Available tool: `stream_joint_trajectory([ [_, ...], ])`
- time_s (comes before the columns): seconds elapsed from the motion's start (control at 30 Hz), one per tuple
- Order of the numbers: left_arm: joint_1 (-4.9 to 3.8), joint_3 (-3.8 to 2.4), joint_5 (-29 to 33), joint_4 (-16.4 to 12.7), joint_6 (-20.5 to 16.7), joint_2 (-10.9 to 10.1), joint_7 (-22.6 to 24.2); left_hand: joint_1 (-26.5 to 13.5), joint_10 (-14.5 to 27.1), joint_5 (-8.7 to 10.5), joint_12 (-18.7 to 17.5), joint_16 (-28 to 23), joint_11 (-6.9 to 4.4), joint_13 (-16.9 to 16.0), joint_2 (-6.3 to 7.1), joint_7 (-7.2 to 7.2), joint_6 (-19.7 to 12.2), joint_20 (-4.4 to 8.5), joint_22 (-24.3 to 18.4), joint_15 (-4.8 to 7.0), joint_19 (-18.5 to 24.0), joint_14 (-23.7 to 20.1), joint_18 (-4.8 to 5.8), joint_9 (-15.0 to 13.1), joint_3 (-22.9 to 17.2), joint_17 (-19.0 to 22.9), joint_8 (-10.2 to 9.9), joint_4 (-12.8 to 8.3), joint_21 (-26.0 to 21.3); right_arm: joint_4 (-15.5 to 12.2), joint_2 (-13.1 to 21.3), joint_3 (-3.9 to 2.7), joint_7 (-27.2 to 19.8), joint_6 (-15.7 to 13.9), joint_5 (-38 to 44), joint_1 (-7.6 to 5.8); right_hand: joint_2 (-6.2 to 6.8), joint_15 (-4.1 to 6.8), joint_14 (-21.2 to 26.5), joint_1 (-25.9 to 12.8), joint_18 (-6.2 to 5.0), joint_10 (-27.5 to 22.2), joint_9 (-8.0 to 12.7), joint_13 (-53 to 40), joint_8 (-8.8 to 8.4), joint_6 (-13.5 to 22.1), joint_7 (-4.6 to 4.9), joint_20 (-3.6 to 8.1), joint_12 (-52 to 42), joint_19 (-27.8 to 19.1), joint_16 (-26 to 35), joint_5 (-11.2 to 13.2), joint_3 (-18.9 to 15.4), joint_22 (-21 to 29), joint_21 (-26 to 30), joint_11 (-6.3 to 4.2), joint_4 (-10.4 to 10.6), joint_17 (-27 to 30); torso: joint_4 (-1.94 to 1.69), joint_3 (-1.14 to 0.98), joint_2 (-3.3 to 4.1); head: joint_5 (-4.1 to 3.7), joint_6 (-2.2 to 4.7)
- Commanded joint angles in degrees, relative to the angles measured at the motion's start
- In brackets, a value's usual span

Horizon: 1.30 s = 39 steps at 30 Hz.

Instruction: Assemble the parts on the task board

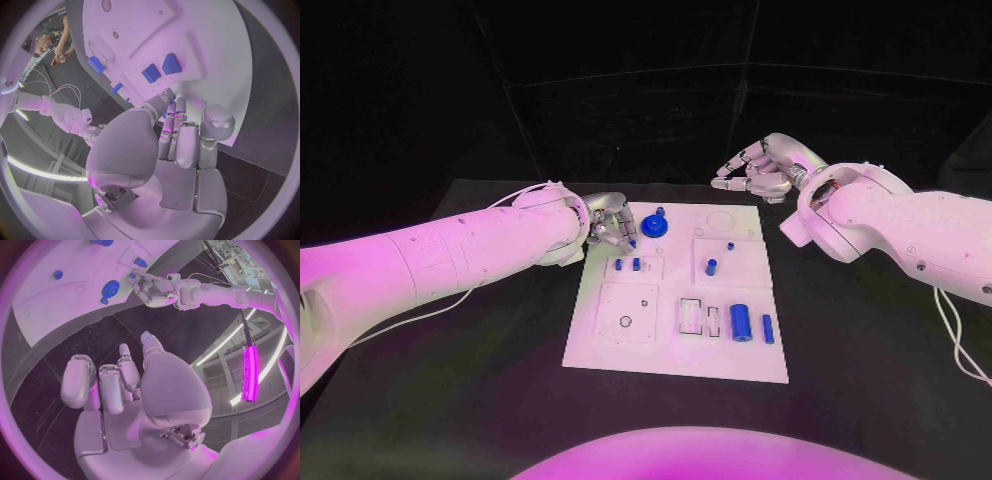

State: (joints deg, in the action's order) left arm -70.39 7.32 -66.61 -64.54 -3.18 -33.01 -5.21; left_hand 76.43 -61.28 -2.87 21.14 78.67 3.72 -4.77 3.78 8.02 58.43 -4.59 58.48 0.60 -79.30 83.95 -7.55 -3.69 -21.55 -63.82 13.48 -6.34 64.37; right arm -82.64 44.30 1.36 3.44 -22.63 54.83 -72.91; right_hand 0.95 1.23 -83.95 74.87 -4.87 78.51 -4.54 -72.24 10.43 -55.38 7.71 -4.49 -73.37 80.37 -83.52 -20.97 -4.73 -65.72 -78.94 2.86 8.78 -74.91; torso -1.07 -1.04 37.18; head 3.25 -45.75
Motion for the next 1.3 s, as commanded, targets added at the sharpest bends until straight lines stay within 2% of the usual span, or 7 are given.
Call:
stream_joint_trajectory([
  [0.03,-0.06,0.00,0.19,0.03,0.83,0.07,-0.66,-0.20,0.17,0.15,-0.55,-0.39,0.68,0.18,0.36,0.44,-0.67,-0.41,-0.09,-0.05,0.03,0.69,0.88,0.11,-0.19,0.16,-0.63,-0.38,-0.35,-0.07,0.03,-0.03,-0.17,0.17,-0.09,-0.11,-0.60,0.33,-3.43,-0.12,0.22,-0.23,0.09,0.09,0.19,0.50,0.06,0.00,0.10,-0.44,0.32,-0.39,-0.48,0.03,0.38,-0.04,0.01,-2.19,-0.02,0.02,-0.03,0.01,-0.04],
  [0.63,-0.05,0.02,0.54,0.13,0.19,-0.63,-0.54,-0.41,0.35,0.15,-1.70,-0.36,1.21,0.72,1.50,1.00,-4.33,-0.93,-0.02,-0.54,0.13,0.54,0.84,0.14,-0.11,0.66,-4.04,-1.05,-0.47,0.49,0.23,-0.03,0.95,1.20,0.16,-0.12,-0.57,0.33,-3.39,-0.04,0.18,-0.67,0.11,0.73,0.21,0.56,0.07,0.01,0.71,-0.54,0.43,-0.40,-0.55,0.28,0.51,-0.04,-0.01,-2.01,-0.04,0.05,-0.03,-0.01,-0.06],
  [0.73,-0.05,0.01,0.96,0.37,-0.27,-1.09,-0.34,-0.48,0.87,0.16,-2.20,-0.38,1.45,0.88,1.93,1.24,-6.05,-1.05,0.07,-0.69,0.11,0.50,0.87,0.20,0.06,0.85,-5.27,-1.24,-0.43,0.74,0.25,-0.03,1.14,1.28,0.82,-0.12,-0.98,0.36,-3.42,1.48,0.16,-3.19,0.18,4.27,0.27,0.78,0.11,0.04,4.28,-0.56,0.40,-0.33,-0.11,0.34,0.56,-0.07,-0.72,-2.13,-0.05,0.03,-0.02,-0.01,-0.12],
  [0.9,-0.06,-0.05,5.22,0.85,-2.75,-3.23,1.58,0.03,1.53,0.13,-2.84,-0.44,1.47,0.99,1.59,1.25,-6.70,-1.14,-0.22,-0.74,0.23,0.43,0.76,-0.03,-0.33,1.19,-5.94,-1.61,-0.73,1.73,0.45,0.00,0.78,2.33,5.34,-0.05,-1.44,0.64,-2.51,7.63,-0.49,-19.26,0.40,29.71,0.47,-0.33,0.08,0.32,32.61,-2.19,2.97,2.28,3.10,3.96,2.64,-0.19,-3.32,1.75,-0.05,0.10,-0.08,-0.51,0.23],
  [1.03,-0.10,-0.07,14.03,0.16,-6.39,-5.42,7.31,0.54,1.21,0.09,-2.90,-0.69,1.78,0.94,0.41,1.68,-3.36,-1.30,-2.11,-0.97,1.00,0.19,0.38,-0.63,-1.53,1.79,-4.38,-1.78,-2.40,2.18,0.88,0.04,0.67,4.63,12.67,0.49,-0.40,0.00,-2.46,10.44,-0.50,-18.89,0.59,42.43,-0.26,-1.60,0.49,-0.21,46.75,-2.16,4.01,5.03,6.41,4.22,2.89,0.31,-4.02,3.26,-0.01,0.01,-0.14,-1.27,0.53],
  [1.17,-0.11,-0.05,33.29,-1.76,-10.61,-7.56,16.35,-1.97,-0.21,0.18,-2.31,-1.86,1.46,0.72,-0.44,1.14,-0.88,-1.50,-5.92,-1.04,2.75,-0.72,-0.41,-0.91,-1.41,4.26,-3.29,-0.06,-5.87,2.16,1.10,0.07,1.11,6.88,21.85,1.55,1.12,-0.52,-2.44,11.24,-0.57,-17.57,0.69,51.23,-1.54,-3.47,0.56,-0.78,54.98,-2.20,4.42,7.56,9.47,4.39,3.06,1.00,-4.39,3.78,0.03,0.10,-0.10,-2.53,0.90],
  [1.3,-0.09,-0.02,51.21,-3.72,-12.33,-8.75,24.86,-6.90,-1.93,0.06,-1.48,-6.15,0.81,0.46,0.79,0.31,0.00,-1.43,-14.11,-0.48,7.14,-3.99,-2.12,-0.75,1.21,11.89,-3.19,2.79,-13.77,1.93,1.09,0.11,2.27,7.97,29.78,2.75,2.19,-0.76,-2.27,10.97,-0.83,-17.46,0.65,54.56,-2.17,-4.34,0.12,-1.04,57.61,-2.93,5.05,8.97,10.82,6.02,3.96,1.17,-4.43,4.77,-0.23,0.14,-0.16,-3.88,1.26],
])
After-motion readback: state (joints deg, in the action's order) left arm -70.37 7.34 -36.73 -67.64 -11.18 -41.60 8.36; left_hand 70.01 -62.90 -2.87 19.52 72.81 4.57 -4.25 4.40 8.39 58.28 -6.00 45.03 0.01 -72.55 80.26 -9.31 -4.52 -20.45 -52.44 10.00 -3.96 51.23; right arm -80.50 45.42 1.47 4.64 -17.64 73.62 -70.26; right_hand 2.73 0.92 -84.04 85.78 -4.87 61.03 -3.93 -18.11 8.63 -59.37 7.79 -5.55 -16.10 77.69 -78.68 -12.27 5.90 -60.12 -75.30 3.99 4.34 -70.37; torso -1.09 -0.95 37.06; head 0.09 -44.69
